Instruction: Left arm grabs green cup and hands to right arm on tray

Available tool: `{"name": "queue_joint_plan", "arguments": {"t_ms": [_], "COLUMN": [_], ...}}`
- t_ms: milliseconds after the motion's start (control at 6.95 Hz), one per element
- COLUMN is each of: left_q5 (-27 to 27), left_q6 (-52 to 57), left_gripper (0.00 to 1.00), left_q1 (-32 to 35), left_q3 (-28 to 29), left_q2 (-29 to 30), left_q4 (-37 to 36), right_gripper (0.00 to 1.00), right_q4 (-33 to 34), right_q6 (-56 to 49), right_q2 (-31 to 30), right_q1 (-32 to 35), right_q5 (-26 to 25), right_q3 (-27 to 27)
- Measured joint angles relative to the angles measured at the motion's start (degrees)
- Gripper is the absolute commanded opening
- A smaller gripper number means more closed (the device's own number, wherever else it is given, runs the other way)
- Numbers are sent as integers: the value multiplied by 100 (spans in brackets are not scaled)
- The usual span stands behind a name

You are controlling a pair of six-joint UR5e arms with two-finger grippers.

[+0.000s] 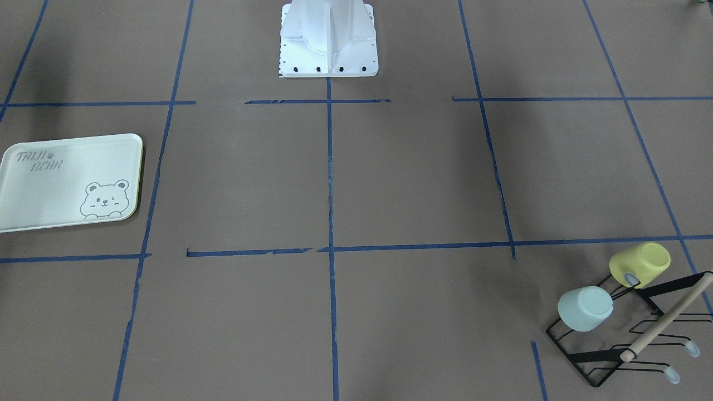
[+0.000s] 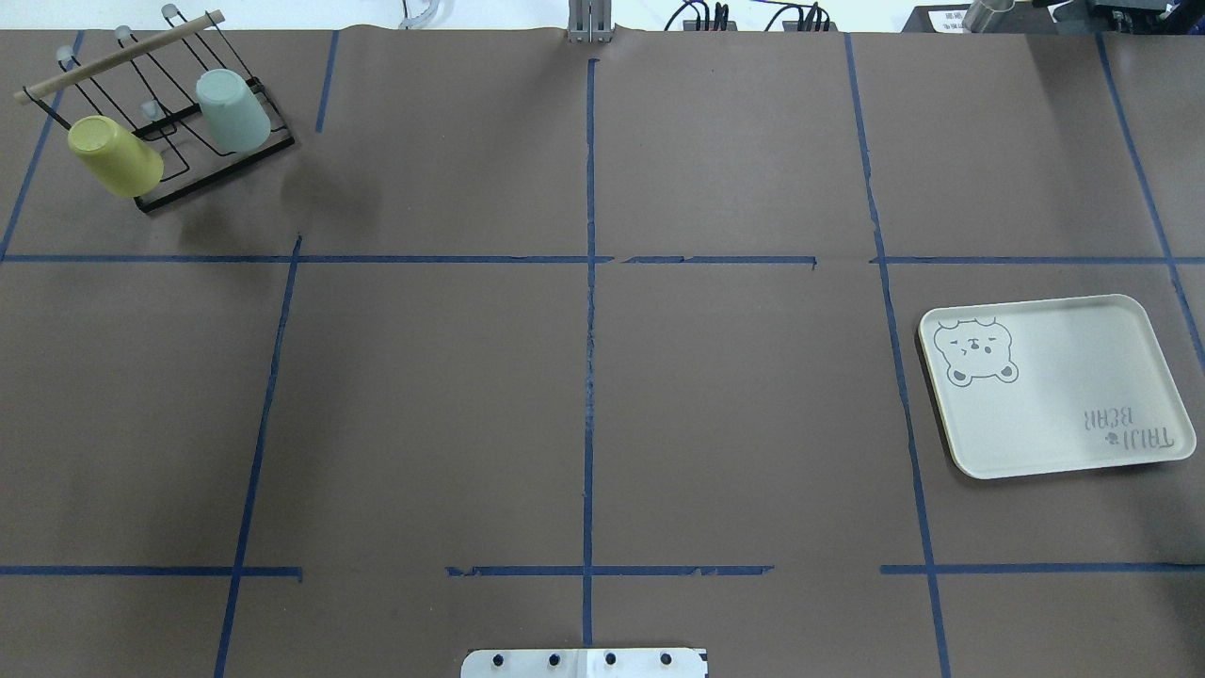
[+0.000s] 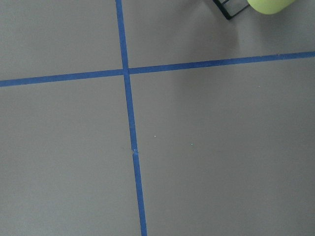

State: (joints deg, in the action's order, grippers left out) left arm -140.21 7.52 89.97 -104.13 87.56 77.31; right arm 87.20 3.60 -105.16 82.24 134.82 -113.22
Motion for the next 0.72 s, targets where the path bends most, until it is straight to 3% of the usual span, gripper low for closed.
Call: {"name": "queue_joint_plan", "arguments": {"t_ms": [720], "left_q5": [34], "left_q6": [-7], "left_gripper": [100], "left_q1": [-12], "left_q3": [-50], "left_q2": [-96], "left_q4": [114], "right_gripper": [100], "right_q4": [-54], "right_q6": [0], "right_q2": [-39], "right_q1": [3], "right_q5": [20], "right_q3": [-6]}}
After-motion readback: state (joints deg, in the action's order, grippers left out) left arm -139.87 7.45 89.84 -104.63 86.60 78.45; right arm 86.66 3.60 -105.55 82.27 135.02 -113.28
